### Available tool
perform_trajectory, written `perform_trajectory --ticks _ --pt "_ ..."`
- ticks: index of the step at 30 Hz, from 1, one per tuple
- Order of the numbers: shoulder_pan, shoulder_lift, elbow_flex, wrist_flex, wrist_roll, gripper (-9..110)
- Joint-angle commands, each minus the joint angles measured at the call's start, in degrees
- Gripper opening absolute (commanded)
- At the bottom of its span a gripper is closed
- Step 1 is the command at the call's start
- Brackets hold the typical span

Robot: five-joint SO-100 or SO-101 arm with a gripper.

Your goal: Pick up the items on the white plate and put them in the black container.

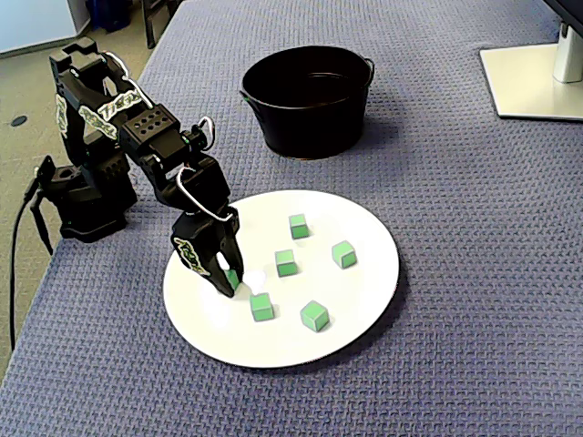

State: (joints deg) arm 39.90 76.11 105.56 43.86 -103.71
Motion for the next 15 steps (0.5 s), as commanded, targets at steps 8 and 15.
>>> perform_trajectory --ticks 8,15 --pt "1.41 12.48 -27.33 16.79 24.87 0" --pt "-3.25 26.98 -45.09 9.93 54.76 0"
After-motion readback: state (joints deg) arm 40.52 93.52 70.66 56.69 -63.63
